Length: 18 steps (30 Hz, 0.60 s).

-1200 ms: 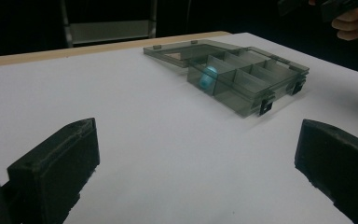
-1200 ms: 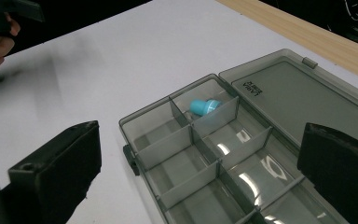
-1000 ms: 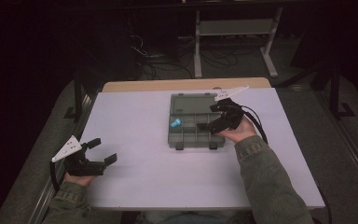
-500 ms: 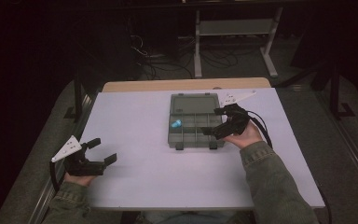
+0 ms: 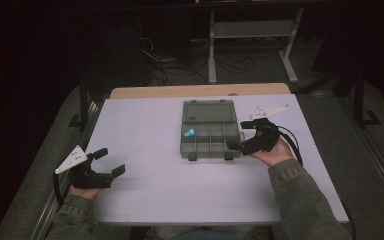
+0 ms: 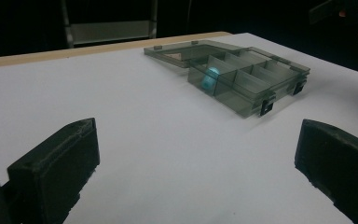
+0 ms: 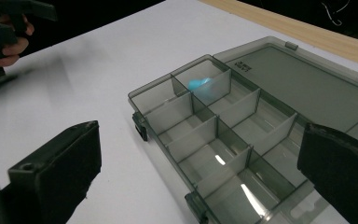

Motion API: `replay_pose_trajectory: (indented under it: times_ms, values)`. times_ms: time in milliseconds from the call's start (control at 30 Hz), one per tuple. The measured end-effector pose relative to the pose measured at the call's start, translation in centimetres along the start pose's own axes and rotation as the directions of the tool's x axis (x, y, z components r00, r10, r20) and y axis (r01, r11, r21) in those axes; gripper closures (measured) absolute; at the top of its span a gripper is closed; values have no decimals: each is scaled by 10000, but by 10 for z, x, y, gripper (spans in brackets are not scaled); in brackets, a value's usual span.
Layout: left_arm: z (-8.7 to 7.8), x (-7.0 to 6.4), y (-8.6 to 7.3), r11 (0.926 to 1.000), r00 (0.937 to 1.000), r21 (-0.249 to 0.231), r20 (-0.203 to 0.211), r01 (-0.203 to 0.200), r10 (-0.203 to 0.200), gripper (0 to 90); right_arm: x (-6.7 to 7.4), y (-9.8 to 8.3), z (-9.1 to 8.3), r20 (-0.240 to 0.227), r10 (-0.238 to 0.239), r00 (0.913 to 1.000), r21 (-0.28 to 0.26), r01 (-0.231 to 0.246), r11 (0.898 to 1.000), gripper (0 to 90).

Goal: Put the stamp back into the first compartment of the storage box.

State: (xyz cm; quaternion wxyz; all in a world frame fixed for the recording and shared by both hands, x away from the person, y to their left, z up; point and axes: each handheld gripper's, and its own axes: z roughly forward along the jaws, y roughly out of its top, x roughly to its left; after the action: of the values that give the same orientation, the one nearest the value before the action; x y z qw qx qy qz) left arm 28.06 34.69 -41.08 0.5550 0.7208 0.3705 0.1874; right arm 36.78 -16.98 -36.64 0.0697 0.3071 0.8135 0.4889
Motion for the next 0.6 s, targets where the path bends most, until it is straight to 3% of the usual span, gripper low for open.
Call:
replay_pose_trajectory:
  times_ms: [100,600]
  values:
    - [0,0,0,10000,10000,4,-2,28,-28,0,-1,-6,-5,195,65,9998,-71,-64,10000,0]
    - [1,0,-1,10000,10000,47,-63,69,-69,0,-5,-32,-21,311,521,9982,-183,-516,9985,0]
